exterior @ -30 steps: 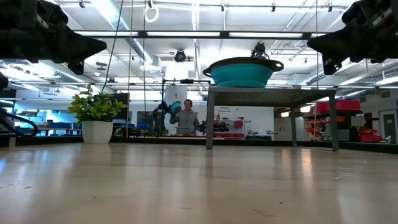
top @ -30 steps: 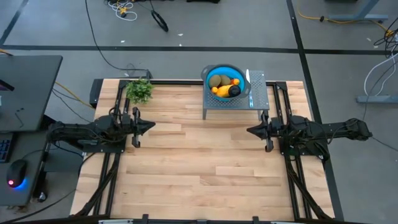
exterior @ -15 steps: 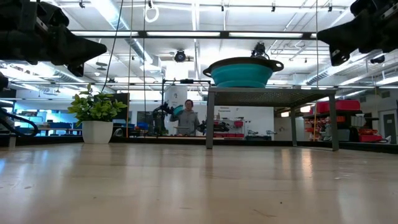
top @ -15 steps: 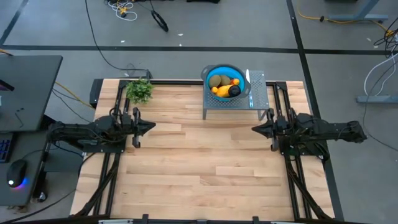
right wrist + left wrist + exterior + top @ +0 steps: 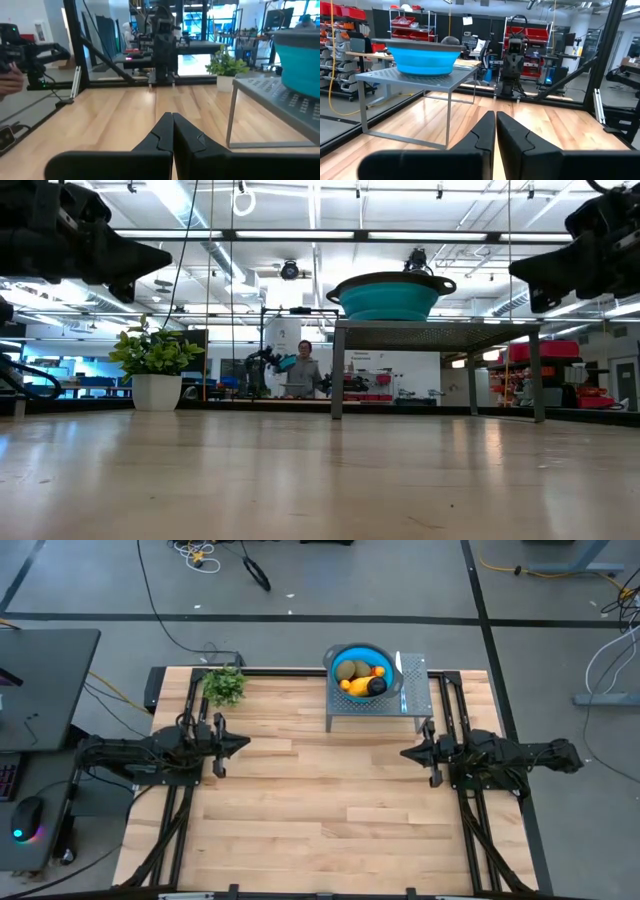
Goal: Pick & Place Fruit
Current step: Return To Home Position
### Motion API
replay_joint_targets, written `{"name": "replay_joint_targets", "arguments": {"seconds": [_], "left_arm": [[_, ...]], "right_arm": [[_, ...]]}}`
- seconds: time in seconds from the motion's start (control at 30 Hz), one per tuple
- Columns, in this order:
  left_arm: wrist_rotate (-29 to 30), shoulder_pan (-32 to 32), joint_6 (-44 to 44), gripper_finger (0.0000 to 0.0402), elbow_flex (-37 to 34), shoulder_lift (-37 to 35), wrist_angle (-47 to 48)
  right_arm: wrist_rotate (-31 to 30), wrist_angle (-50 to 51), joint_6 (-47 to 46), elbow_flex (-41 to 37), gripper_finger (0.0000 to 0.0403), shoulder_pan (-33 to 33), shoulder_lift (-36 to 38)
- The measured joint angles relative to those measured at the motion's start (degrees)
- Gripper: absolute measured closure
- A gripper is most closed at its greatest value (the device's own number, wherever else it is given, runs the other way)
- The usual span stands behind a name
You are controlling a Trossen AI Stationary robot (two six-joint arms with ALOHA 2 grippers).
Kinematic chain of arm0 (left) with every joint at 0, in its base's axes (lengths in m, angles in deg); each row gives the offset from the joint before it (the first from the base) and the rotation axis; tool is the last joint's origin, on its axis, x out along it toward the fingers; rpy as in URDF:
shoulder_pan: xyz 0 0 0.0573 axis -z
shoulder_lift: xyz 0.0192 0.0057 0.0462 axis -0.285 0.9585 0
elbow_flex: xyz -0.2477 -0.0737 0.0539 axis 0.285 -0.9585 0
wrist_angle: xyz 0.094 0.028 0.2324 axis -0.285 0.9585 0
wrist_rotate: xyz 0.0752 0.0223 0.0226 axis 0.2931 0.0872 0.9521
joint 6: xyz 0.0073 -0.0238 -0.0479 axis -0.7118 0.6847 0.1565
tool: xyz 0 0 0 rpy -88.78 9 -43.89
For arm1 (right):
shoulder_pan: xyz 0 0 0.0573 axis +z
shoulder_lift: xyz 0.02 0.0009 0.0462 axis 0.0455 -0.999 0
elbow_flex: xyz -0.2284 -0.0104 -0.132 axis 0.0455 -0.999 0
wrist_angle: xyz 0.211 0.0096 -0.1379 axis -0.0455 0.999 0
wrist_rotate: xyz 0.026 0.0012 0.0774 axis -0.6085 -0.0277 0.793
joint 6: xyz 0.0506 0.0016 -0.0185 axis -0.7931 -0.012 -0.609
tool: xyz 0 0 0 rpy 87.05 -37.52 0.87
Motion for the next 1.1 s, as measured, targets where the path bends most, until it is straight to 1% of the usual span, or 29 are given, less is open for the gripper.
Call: {"name": "replay_joint_targets", "arguments": {"seconds": [0.27, 0.5, 0.57, 1.1], "left_arm": [[-0.5, 0.0, 0.0, 0.0375, 0.0, 0.0, 0.5], [-9.0, 0.0, -3.4, 0.0378, 0.0, 0.0, -1.8], [-10.4, 0.0, -4.5, 0.0378, 0.0, 0.0, -2.1], [-10.5, 0.0, -5.5, 0.0377, 0.0, 0.0, -2.1]], "right_arm": [[-0.1, 0.0, -0.1, 0.0, 0.0402, -0.1, -0.1], [-0.1, 0.0, -0.2, 0.0, 0.0402, -0.1, -0.2], [-0.1, -0.1, -0.2, 0.0, 0.0402, -0.1, -0.2], [-0.1, -0.1, -0.2, 0.0, 0.0402, -0.1, -0.2]]}}
